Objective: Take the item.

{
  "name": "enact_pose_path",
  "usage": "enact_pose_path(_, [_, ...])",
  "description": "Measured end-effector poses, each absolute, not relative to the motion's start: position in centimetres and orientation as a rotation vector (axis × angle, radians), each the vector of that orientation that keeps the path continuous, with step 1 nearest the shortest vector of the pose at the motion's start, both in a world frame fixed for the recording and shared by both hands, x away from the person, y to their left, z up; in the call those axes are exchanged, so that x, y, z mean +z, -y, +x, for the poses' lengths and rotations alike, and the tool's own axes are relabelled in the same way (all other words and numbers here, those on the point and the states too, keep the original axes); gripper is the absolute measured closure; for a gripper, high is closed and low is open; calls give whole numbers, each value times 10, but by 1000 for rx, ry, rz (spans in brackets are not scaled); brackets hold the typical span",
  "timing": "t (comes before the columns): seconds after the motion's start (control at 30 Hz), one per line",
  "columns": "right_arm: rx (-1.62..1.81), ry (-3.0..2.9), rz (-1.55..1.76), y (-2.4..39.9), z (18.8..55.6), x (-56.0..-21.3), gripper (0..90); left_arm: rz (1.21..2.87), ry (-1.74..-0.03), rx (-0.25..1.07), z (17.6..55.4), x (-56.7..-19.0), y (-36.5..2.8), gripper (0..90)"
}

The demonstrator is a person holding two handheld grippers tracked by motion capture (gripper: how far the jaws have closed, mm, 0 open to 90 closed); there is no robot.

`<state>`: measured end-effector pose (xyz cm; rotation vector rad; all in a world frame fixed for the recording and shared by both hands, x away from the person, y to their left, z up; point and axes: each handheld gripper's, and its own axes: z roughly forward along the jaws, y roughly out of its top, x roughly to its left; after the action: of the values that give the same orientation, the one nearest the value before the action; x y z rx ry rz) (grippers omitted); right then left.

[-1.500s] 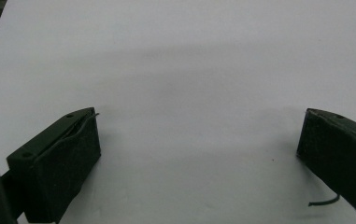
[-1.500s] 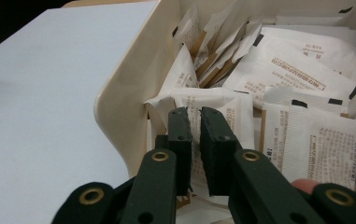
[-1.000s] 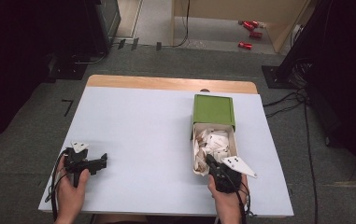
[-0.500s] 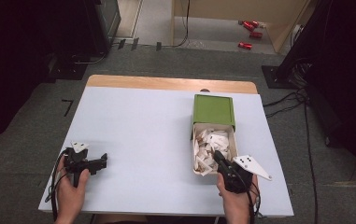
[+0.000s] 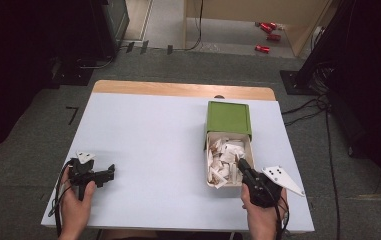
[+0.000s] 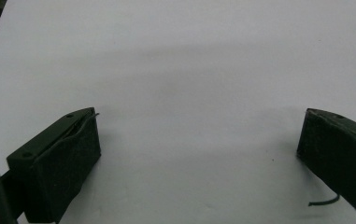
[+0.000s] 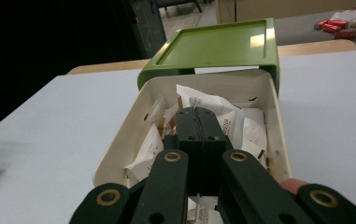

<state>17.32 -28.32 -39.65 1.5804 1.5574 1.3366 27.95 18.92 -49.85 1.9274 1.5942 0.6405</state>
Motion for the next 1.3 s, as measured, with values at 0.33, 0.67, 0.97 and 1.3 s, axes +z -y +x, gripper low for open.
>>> enact_pose_path(0.33, [1318, -1502, 1574, 297, 168, -388, 900, 1928, -1594, 640, 279, -498, -189, 0])
enact_pose_path(0.67, [1312, -1450, 1591, 312, 164, -385, 900, 1928, -1594, 640, 279, -498, -189, 0])
enact_pose_path(0.97, [1278, -1415, 1608, 326, 162, -386, 900, 1928, -1594, 640, 280, -498, -189, 0])
enact_pose_path(1.3, [1230, -1384, 1659, 344, 166, -399, 900, 1928, -1594, 640, 279, -498, -189, 0])
